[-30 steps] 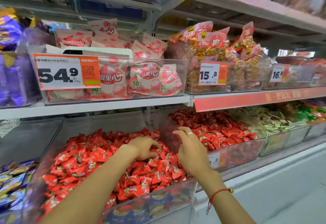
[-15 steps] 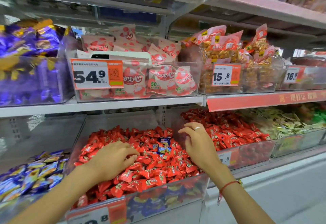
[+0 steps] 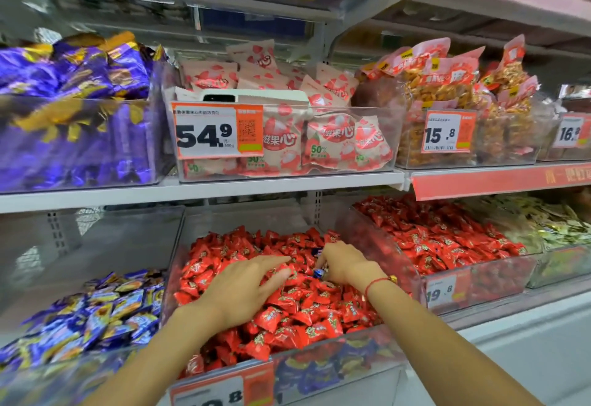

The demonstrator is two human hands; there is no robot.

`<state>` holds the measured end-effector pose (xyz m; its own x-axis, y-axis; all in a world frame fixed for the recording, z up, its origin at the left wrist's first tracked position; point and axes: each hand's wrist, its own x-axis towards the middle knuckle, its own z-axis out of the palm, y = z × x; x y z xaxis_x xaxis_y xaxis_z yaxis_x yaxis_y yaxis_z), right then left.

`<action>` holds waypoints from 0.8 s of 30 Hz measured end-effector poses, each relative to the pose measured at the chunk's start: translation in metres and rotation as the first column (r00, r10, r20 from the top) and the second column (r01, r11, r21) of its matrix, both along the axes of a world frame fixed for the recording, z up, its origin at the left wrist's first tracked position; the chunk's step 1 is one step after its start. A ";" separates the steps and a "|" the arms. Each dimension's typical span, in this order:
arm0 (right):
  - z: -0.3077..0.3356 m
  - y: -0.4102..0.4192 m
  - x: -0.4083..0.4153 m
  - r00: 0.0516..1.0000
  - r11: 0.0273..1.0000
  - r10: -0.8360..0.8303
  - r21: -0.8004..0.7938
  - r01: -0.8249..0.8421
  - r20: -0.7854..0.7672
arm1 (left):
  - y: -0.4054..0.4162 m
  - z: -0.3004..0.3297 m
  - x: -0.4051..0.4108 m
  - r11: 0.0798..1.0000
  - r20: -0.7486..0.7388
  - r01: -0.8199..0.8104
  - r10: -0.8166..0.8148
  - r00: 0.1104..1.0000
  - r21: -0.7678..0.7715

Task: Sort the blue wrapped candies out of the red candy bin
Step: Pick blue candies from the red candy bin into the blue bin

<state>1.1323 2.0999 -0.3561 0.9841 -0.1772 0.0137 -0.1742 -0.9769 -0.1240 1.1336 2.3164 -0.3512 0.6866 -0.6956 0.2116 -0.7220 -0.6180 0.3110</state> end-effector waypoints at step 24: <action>0.031 0.024 -0.052 0.934 0.350 -0.039 0.880 -0.321 0.356 | -0.036 0.025 -0.031 0.710 -0.649 -0.430 -0.050 0.759 -0.557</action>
